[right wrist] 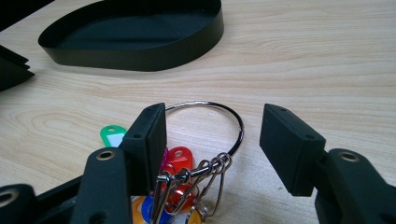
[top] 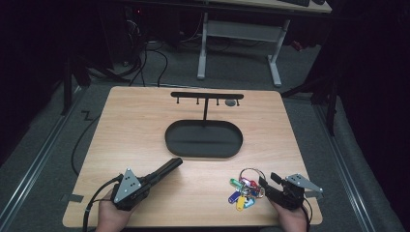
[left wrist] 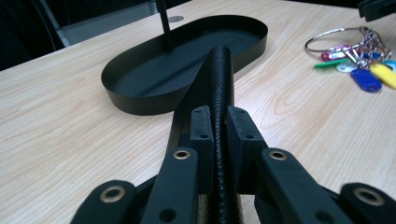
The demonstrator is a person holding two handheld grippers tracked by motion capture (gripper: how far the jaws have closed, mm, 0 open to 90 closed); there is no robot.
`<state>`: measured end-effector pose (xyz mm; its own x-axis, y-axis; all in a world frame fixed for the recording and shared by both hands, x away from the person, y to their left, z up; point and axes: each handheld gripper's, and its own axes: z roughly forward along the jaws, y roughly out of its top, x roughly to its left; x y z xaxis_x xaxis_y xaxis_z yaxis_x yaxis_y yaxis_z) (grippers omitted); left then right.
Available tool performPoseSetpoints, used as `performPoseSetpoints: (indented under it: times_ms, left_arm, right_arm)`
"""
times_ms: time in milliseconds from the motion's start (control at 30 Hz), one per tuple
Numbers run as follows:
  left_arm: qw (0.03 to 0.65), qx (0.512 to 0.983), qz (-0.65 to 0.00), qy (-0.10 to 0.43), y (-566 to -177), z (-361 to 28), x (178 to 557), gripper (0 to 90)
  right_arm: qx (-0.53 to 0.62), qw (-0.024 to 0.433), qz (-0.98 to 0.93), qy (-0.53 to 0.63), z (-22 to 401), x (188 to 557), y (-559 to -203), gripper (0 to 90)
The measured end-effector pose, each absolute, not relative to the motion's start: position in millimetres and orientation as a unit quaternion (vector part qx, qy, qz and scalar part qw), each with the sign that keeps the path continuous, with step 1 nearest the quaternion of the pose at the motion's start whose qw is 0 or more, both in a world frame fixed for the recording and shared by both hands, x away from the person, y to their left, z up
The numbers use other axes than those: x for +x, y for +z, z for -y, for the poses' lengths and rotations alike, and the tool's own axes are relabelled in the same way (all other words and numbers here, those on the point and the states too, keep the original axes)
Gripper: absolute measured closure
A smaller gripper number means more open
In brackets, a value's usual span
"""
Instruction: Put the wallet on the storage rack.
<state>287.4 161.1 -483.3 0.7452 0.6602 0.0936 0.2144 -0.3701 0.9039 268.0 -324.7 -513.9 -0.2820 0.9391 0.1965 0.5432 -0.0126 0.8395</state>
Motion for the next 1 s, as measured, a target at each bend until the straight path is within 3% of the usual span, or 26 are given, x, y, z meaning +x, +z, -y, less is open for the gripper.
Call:
performPoseSetpoints:
  times_ms: [433,1000]
  left_arm:
    - [0.504,0.79,-0.292,0.193,-481,-164,286,81.4]
    - [0.517,0.77,-0.312,0.206,-487,-180,298,76.5]
  right_arm:
    - [0.556,0.219,-0.666,0.446,325,268,-513,41.4]
    - [0.556,0.215,-0.671,0.442,324,270,-515,41.4]
